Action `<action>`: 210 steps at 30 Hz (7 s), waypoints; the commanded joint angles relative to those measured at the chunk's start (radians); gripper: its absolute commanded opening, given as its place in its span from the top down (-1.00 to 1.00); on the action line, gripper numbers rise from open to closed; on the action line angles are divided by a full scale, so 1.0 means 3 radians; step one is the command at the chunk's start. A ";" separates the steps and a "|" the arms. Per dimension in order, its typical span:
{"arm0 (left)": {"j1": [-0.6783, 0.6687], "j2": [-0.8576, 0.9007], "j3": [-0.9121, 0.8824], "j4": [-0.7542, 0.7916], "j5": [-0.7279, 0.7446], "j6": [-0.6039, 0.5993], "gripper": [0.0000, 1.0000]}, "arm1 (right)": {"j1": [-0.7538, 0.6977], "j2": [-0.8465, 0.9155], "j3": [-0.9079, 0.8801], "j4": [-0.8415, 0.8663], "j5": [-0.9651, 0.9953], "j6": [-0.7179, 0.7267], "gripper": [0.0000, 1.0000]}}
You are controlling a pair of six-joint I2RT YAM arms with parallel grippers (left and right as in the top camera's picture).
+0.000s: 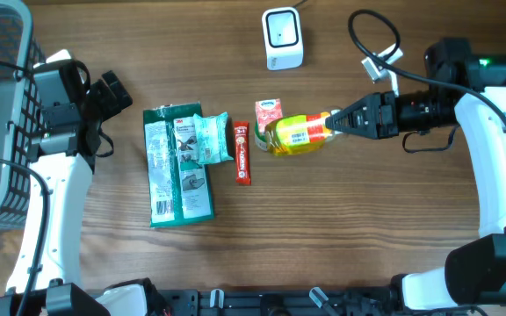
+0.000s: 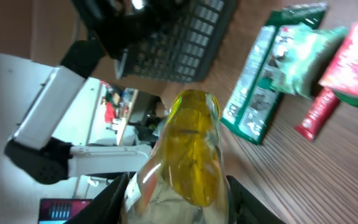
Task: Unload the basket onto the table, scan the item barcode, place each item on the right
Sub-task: 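Lift the oil bottle and hold it up to the scanner window, then carry the oil bottle right and set it down, open the right gripper, then reach the right gripper to the Kleenex pack and grasp it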
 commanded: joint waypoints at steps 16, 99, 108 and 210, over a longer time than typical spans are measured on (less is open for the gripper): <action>0.0009 -0.0029 0.0036 0.0010 -0.0019 0.0029 -1.00 | 0.0019 -0.0051 0.0331 0.1564 0.2031 0.1150 0.91; 0.0009 -0.0029 0.0036 0.0010 -0.0019 0.0028 -1.00 | 0.0268 0.0673 0.1179 0.1582 0.4725 0.1141 0.90; 0.0009 -0.0029 0.0036 0.0010 -0.0019 0.0028 -1.00 | -0.0402 0.0740 0.0370 0.1110 0.4273 0.1603 0.88; 0.0009 -0.0029 0.0036 0.0010 -0.0019 0.0028 -1.00 | 0.1348 0.0732 -0.0521 0.2940 0.2745 0.2224 0.03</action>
